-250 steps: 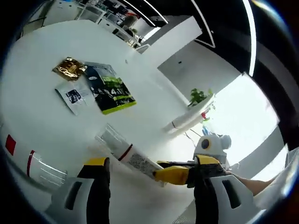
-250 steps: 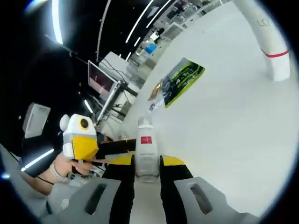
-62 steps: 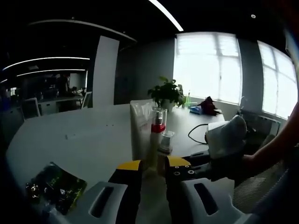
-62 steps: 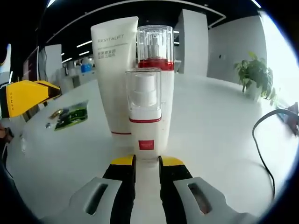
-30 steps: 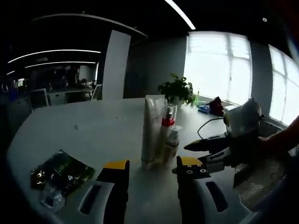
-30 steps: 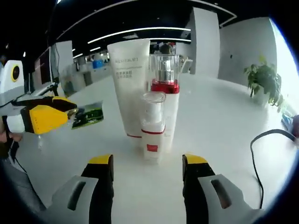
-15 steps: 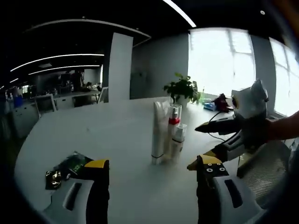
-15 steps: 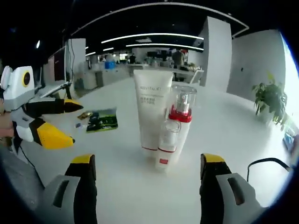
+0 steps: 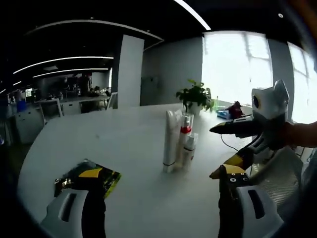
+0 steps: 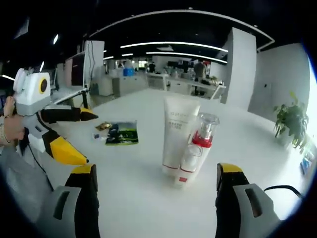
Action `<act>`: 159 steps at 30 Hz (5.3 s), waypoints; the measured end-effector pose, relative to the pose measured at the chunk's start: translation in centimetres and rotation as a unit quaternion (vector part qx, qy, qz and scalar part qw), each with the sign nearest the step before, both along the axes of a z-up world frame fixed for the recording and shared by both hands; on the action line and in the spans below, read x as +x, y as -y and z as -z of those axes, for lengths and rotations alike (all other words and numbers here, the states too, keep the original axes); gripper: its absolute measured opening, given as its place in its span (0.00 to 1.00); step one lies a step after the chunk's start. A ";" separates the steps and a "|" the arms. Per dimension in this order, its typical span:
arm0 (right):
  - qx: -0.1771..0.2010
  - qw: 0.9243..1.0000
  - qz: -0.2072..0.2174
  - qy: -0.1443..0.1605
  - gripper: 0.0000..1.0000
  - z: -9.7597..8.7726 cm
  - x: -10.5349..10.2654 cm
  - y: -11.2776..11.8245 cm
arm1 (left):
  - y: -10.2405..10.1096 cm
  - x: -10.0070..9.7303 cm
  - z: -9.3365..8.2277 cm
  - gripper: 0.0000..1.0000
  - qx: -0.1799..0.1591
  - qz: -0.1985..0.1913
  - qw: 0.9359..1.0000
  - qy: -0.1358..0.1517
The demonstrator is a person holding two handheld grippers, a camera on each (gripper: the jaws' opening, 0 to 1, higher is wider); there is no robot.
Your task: Arrange the skincare products in the storage area until every visible bottle or jar stands upright without overlapping.
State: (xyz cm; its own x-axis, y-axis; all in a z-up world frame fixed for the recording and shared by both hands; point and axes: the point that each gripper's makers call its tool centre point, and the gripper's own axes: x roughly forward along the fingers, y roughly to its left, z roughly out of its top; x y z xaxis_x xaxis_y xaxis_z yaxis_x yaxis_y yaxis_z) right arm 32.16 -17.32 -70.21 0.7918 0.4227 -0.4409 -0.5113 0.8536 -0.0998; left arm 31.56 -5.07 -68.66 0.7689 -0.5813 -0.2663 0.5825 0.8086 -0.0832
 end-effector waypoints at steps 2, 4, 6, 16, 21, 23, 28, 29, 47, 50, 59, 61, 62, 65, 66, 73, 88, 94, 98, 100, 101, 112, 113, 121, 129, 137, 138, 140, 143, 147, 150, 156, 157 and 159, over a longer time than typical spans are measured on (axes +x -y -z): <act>-0.004 1.000 -0.003 -0.007 0.99 0.1 -0.2 -0.1 | -0.6 -0.2 0.0 0.93 0.002 -0.002 1.000 0.001; -0.007 1.000 -0.012 -0.015 1.00 0.4 -0.5 -0.4 | -1.0 -0.5 -0.2 0.93 0.001 -0.003 1.000 0.002; -0.002 0.999 -0.024 -0.030 1.00 0.8 -1.0 -0.9 | -1.5 -0.8 -0.4 0.93 -0.003 -0.007 1.000 0.000; 0.011 0.995 -0.078 -0.068 1.00 1.7 -2.8 -3.2 | -4.0 -1.9 -0.6 0.92 0.004 -0.014 1.000 0.004; 0.019 0.993 -0.092 -0.066 1.00 1.5 -3.3 -4.3 | -5.4 -2.3 -0.5 0.91 0.013 -0.025 1.000 0.008; 0.021 0.993 -0.097 -0.068 1.00 1.4 -3.3 -4.8 | -6.0 -2.4 -0.3 0.90 0.010 -0.033 0.999 0.002; 0.001 0.992 -0.111 -0.063 1.00 1.5 -3.3 -6.1 | -7.3 -2.8 0.2 0.86 0.021 -0.049 0.999 -0.001; -0.012 0.992 -0.115 -0.059 1.00 1.6 -3.2 -6.2 | -7.4 -2.8 0.1 0.85 0.022 -0.051 0.998 -0.001; -0.033 0.973 -0.222 -0.047 0.99 2.3 -4.3 -14.8 | -12.8 -4.3 1.6 0.92 0.033 -0.105 0.994 -0.019; -0.040 0.967 -0.246 -0.045 0.99 2.9 -4.7 -16.6 | -13.9 -4.5 1.9 0.93 0.033 -0.113 0.993 -0.026; -0.039 0.958 -0.277 -0.067 0.99 3.8 -5.9 -18.8 | -15.5 -4.9 2.9 0.99 0.070 -0.089 0.993 -0.046; -0.037 0.958 -0.276 -0.066 0.99 3.8 -5.8 -18.8 | -15.9 -5.2 3.6 0.99 0.081 -0.078 0.992 -0.062; -0.037 0.958 -0.276 -0.064 0.99 3.7 -5.8 -18.8 | -16.1 -5.4 4.0 0.99 0.091 -0.075 0.990 -0.072; -0.032 0.960 -0.272 -0.054 0.99 3.2 -5.5 -18.9 | -16.9 -5.9 5.6 0.99 0.146 -0.047 0.984 -0.090; -0.029 0.960 -0.272 -0.055 0.99 3.2 -5.5 -18.9 | -17.1 -5.9 5.9 0.99 0.156 -0.043 0.982 -0.095; -0.025 0.962 -0.267 -0.058 0.99 3.3 -5.4 -18.7 | -18.4 -5.7 7.7 0.95 0.231 0.008 0.968 -0.101; -0.018 0.967 -0.246 -0.059 0.98 3.2 -5.0 -17.7 | -21.8 -3.9 10.4 0.62 0.346 0.063 0.928 -0.121; -0.013 0.967 -0.245 -0.064 0.98 3.3 -5.0 -17.5 | -22.1 -4.2 11.4 0.52 0.378 0.088 0.911 -0.137; -0.013 0.967 -0.245 -0.065 0.97 3.4 -5.0 -17.4 | -22.1 -4.2 12.0 0.43 0.382 0.106 0.906 -0.148; -0.013 0.968 -0.243 -0.065 0.97 3.4 -4.8 -17.4 | -22.4 -4.2 12.3 0.42 0.403 0.118 0.895 -0.150; -0.012 0.968 -0.242 -0.066 0.97 3.4 -4.8 -17.3 | -22.6 -4.1 12.6 0.41 0.413 0.123 0.889 -0.153; -0.008 0.969 -0.234 -0.072 0.96 3.5 -4.5 -16.7 | -21.8 -3.6 13.8 0.32 0.430 0.179 0.867 -0.176; -0.007 0.970 -0.233 -0.072 0.95 3.5 -4.5 -16.6 | -21.8 -3.4 13.8 0.32 0.432 0.181 0.866 -0.177; 0.001 0.971 -0.224 -0.077 0.95 3.6 -4.4 -16.2 | -22.1 -3.3 14.2 0.29 0.453 0.207 0.846 -0.190; 0.010 0.974 -0.211 -0.081 0.94 3.7 -4.1 -15.4 | -21.8 -3.3 14.4 0.28 0.452 0.231 0.836 -0.209; 0.010 0.977 -0.197 -0.084 0.93 3.9 -3.8 -14.4 | -21.0 -3.4 14.6 0.26 0.463 0.257 0.814 -0.238; 0.010 0.977 -0.196 -0.084 0.93 3.8 -3.8 -14.3 | -21.0 -3.4 14.6 0.26 0.466 0.260 0.811 -0.240; 0.012 0.977 -0.193 -0.084 0.93 3.8 -3.7 -14.2 | -20.9 -3.6 14.6 0.26 0.473 0.274 0.802 -0.241; 0.019 0.977 -0.193 -0.086 0.92 3.8 -3.8 -14.2 | -21.1 -3.5 14.7 0.25 0.475 0.288 0.793 -0.251; 0.017 0.977 -0.195 -0.086 0.91 3.9 -3.9 -14.3 | -21.0 -3.4 15.0 0.24 0.465 0.308 0.785 -0.271; 0.019 0.977 -0.193 -0.087 0.91 3.9 -4.0 -14.2 | -21.0 -3.4 15.1 0.25 0.478 0.322 0.772 -0.268; 0.019 0.978 -0.190 -0.088 0.90 4.0 -3.9 -13.9 | -20.3 -3.9 15.1 0.24 0.503 0.338 0.748 -0.270; 0.019 0.978 -0.190 -0.088 0.90 4.0 -3.8 -13.9 | -20.6 -3.8 15.1 0.23 0.505 0.339 0.746 -0.270; 0.021 0.978 -0.189 -0.087 0.90 4.0 -3.8 -13.9 | -20.9 -3.7 15.1 0.22 0.505 0.338 0.746 -0.270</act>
